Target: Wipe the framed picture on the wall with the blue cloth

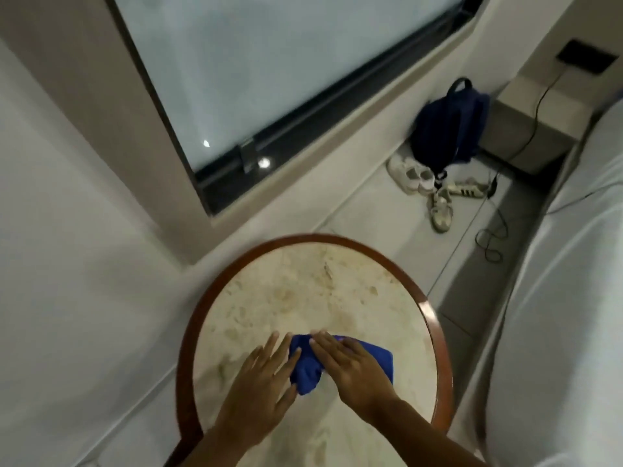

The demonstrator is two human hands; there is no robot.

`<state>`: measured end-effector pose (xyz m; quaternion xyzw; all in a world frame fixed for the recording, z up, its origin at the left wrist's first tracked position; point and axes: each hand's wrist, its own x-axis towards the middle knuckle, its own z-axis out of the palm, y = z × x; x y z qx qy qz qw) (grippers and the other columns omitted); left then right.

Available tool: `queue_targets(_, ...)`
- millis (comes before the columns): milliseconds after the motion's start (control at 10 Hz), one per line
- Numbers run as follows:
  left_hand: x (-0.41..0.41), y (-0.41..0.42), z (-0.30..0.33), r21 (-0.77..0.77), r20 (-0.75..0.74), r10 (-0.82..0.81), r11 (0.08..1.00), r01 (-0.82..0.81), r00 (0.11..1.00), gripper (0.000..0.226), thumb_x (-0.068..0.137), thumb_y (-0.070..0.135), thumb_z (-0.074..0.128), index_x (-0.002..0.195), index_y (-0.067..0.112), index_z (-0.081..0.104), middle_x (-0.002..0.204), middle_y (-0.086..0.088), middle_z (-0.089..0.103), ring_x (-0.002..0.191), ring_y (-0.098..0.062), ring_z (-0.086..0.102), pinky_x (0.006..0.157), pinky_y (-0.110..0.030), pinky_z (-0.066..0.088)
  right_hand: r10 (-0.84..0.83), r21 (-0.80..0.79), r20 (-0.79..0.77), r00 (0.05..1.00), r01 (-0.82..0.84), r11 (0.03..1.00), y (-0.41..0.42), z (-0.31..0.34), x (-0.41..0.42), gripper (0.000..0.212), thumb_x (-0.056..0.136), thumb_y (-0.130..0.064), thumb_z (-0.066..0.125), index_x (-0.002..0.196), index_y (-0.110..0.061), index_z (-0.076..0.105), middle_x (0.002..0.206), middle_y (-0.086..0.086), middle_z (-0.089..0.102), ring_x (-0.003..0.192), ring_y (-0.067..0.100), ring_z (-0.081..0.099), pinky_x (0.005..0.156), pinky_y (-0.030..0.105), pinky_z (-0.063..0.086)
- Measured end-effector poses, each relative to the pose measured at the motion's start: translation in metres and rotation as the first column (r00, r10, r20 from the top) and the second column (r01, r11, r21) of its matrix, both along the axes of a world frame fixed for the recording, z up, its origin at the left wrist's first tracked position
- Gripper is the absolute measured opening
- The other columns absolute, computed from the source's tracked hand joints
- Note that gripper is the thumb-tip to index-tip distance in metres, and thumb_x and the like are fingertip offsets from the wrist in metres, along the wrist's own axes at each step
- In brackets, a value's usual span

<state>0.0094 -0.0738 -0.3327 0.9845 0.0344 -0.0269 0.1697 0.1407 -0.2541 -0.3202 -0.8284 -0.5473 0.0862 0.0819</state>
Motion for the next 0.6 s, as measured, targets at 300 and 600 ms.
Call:
queue_targets(300,0.003,-0.015,-0.130,0.134,-0.045,-0.101,0.985,0.107,0.994,0.065,0.090,0.040,0.049,0.152,0.019,0.044,0.164,-0.010,0.034,0.150,-0.035,0.030,0.118,-0.058,0.028,-0.258,-0.178,-0.044,0.965,0.246,0.953,-0.010,-0.135,-0.031,0.062,0.103,-0.044,0.024,0.156,-0.014,0.017,0.164,0.002,0.009,0.151,0.016,0.006,0.120,0.034,0.009)
queue_targets(600,0.031,0.003,-0.001,0.173,-0.305,-0.080,0.975,0.137,0.949,0.074,0.095,0.044,0.055,0.159,0.019,0.027,0.170,-0.010,0.012,0.157,-0.031,0.005,0.124,-0.054,0.009,-0.223,-0.317,-0.266,0.938,0.134,0.939,0.018,-0.004,0.007,0.067,0.101,-0.054,0.020,0.157,-0.020,0.004,0.162,-0.005,-0.010,0.149,0.012,-0.008,0.119,0.037,0.013)
